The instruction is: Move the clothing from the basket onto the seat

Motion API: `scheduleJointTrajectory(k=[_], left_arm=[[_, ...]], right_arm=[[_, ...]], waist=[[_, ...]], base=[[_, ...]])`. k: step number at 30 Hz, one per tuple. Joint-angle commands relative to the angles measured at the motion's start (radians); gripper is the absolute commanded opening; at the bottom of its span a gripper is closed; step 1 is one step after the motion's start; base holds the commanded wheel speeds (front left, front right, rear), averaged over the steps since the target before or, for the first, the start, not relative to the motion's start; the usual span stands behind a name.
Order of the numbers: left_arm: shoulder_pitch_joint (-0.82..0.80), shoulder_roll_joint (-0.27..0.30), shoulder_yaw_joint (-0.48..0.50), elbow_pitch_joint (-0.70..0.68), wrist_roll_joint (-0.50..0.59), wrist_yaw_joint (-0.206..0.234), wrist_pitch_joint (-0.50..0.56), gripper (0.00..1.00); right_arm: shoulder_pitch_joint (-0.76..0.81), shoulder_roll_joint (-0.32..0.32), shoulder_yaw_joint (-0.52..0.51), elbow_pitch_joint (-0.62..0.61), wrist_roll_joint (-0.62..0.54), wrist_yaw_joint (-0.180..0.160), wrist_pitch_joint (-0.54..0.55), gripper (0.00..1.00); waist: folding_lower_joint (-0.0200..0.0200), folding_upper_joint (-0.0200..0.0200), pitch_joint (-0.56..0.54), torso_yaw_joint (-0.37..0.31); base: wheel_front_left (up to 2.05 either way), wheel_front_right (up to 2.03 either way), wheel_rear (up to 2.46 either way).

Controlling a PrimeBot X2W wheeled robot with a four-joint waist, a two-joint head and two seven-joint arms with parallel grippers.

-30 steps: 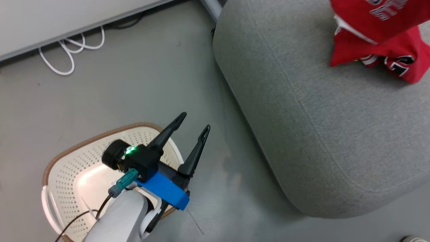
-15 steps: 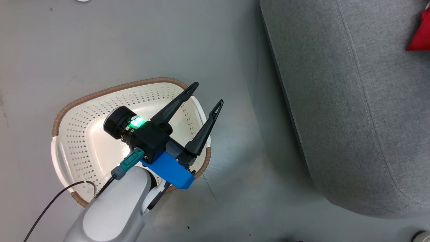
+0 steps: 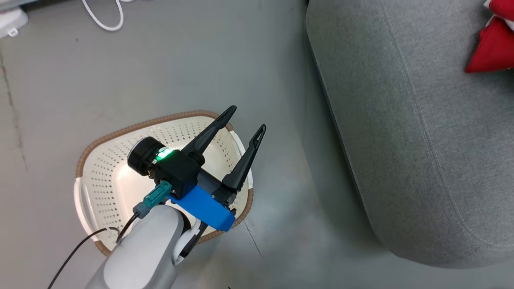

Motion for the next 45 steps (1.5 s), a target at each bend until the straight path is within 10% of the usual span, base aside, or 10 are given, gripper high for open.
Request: scheduleJointTrajectory(k=[1, 19, 34, 45], left_arm=[[0.015, -0.001, 0.009, 0.005, -0.006, -0.004, -0.003, 1.0], [0.293, -0.09, 0.186, 0.082, -0.063, -0.003, -0.003, 1.0], [0.445, -0.104, 0.406, 0.106, -0.029, 0.007, -0.003, 1.0], [0.48, -0.114, 0.467, 0.137, -0.014, 0.0, -0.003, 1.0]], right_arm=[[0.026, 0.007, 0.002, 0.003, -0.003, -0.001, -0.007, 1.0], [0.455, 0.171, 0.011, -0.208, 0.037, -0.001, -0.076, 1.0], [0.94, 0.391, 0.085, -0.816, 0.023, -0.001, 0.039, 1.0], [1.126, 0.434, 0.138, -0.996, 0.055, -0.001, 0.099, 1.0]], waist=[[-0.0001, -0.0001, -0.037, 0.01], [-0.0001, -0.0001, -0.45, 0.15], [-0.0001, -0.0001, -0.542, 0.252], [-0.0001, -0.0001, -0.566, 0.295]], base=[[0.0, 0.0, 0.0], [0.0, 0.0, 0.0], [0.0, 0.0, 0.0], [0.0, 0.0, 0.0]])
